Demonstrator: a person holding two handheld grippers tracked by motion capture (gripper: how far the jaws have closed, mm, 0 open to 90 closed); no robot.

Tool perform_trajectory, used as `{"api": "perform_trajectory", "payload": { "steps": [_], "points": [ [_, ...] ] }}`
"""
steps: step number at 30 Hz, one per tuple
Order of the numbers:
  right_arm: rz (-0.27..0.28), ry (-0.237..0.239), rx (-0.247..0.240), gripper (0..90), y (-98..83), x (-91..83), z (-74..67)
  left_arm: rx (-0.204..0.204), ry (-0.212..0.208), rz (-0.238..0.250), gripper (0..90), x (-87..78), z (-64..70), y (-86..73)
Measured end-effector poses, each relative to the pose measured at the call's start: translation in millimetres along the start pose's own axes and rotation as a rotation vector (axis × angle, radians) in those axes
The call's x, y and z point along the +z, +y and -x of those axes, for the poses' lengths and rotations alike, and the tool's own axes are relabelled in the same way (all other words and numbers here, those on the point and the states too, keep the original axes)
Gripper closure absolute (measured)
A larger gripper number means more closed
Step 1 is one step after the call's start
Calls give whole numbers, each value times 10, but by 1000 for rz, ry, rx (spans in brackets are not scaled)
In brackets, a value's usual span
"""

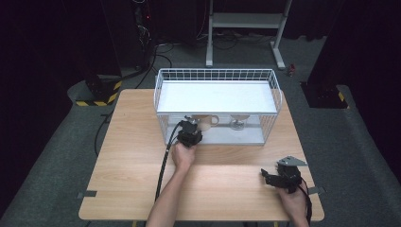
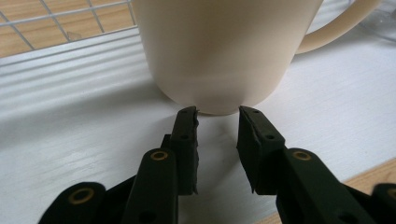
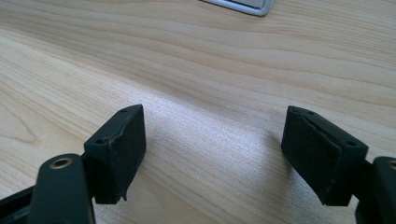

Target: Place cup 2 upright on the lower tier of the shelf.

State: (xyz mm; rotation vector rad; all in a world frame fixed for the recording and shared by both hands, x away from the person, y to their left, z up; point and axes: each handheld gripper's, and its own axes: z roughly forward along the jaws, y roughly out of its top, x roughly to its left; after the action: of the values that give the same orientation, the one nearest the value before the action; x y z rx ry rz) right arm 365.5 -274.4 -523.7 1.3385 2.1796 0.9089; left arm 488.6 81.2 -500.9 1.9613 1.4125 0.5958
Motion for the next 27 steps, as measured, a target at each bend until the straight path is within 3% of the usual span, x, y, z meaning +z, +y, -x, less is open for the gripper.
{"api": "perform_trajectory", "payload": {
  "steps": [1,4,10,12,17,18,22,23,27],
  "points": [
    [0,0,0,220,0,0,0,29,7,1,680,-7,-19,5],
    [0,0,0,220,0,0,0,22,-22,8,596,-21,-24,4],
    [0,0,0,220,0,0,-1,24,-17,-5,473,-77,12,-4],
    [0,0,0,220,0,0,0,18,-37,5,439,-108,12,-11],
    [-1,0,4,220,1,-1,-3,52,-40,19,393,-191,2,-39],
    [-1,0,4,220,1,-1,-3,48,-29,21,386,-204,-1,-46],
    [-1,0,4,220,1,-1,-3,51,-54,28,369,-257,10,-68],
    [-1,0,2,220,0,-1,-1,62,-42,34,366,-276,7,-69],
    [-1,0,4,220,1,-1,-3,45,-62,56,353,-338,16,-87]
  ]
}}
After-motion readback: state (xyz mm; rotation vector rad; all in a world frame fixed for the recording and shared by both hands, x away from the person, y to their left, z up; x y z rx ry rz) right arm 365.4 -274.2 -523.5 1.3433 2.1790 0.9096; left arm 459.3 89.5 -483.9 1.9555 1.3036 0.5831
